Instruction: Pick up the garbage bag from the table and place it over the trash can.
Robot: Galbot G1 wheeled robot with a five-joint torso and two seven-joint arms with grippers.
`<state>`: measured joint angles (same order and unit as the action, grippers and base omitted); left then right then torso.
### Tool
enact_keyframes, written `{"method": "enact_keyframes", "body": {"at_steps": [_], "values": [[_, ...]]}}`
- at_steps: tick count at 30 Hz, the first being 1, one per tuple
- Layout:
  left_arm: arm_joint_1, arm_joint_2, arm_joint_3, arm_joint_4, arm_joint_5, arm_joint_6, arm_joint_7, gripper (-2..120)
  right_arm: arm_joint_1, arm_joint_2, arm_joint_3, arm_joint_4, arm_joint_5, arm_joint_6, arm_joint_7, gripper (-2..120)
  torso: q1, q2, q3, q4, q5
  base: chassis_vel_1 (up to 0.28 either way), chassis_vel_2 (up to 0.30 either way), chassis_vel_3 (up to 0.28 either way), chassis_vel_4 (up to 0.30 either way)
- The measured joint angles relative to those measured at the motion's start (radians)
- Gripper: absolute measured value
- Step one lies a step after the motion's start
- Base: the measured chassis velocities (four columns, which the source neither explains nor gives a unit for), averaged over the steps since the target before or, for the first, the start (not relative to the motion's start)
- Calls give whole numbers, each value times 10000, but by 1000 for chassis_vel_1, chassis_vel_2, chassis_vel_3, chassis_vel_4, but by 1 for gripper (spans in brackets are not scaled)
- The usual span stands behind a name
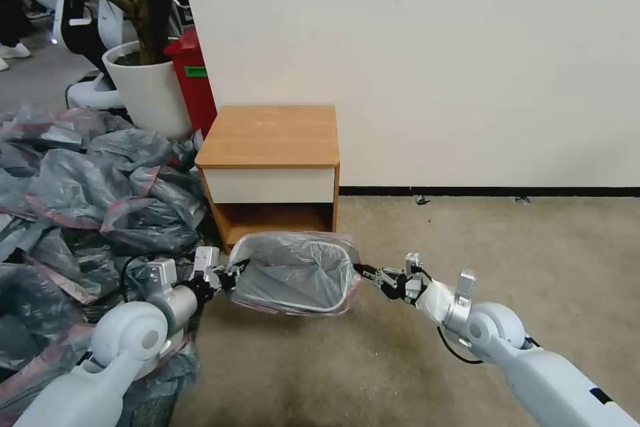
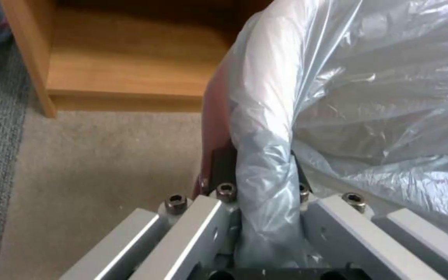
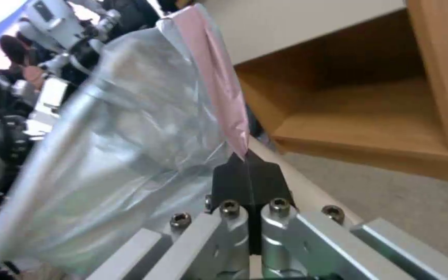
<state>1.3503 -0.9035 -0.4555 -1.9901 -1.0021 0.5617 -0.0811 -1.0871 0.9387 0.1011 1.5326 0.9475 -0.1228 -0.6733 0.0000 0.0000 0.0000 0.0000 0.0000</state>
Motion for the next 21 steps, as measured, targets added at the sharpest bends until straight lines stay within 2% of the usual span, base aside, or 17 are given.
{"method": "enact_keyframes", "body": {"at_steps": [9, 16, 21], "values": [[-5, -59, -9, -128, -340, 6, 3, 3, -35, 199, -43, -298, -750, 93, 412, 0, 0, 0, 0, 0, 0, 0, 0, 0, 0], [41, -140, -8, -255, -608, 38, -21, 3, -21, 529, -240, -612, -1443, 431, 1451, 0, 0, 0, 0, 1, 0, 0, 0, 0, 0], [50, -163, -3, -335, -802, 58, -70, 3, 91, 768, -380, -914, -1961, 651, 1804, 0, 0, 0, 0, 0, 2, 0, 0, 0, 0]]}}
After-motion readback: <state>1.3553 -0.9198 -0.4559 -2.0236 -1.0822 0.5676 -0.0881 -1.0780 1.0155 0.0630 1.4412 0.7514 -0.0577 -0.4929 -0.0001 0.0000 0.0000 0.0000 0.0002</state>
